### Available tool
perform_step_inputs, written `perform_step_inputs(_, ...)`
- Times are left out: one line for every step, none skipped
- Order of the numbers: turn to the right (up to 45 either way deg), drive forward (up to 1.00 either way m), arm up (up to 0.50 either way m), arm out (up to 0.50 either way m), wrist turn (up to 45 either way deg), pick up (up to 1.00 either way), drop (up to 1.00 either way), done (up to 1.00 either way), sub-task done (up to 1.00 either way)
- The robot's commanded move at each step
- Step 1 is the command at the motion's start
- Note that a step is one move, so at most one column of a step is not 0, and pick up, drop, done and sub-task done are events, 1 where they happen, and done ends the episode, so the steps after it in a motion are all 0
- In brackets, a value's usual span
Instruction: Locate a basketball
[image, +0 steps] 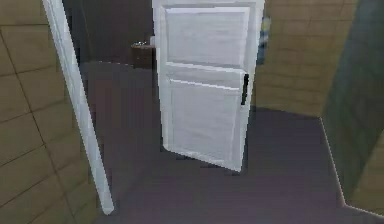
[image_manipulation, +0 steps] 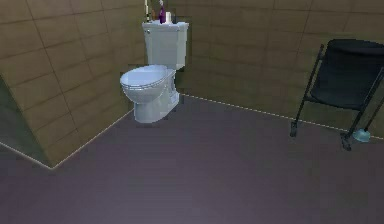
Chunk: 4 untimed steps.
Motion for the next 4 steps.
perform_step_inputs(-3.0,0.0,0.0,0.0,0.0,0.0,0.0,0.0,0.0)
perform_step_inputs(0.0,1.0,0.0,0.0,0.0,0.0,0.0,0.0,0.0)
perform_step_inputs(18.0,0.0,0.0,0.0,0.0,0.0,0.0,0.0,0.0)
perform_step_inputs(0.0,0.1,0.0,0.0,0.0,0.0,0.0,0.0,0.0)
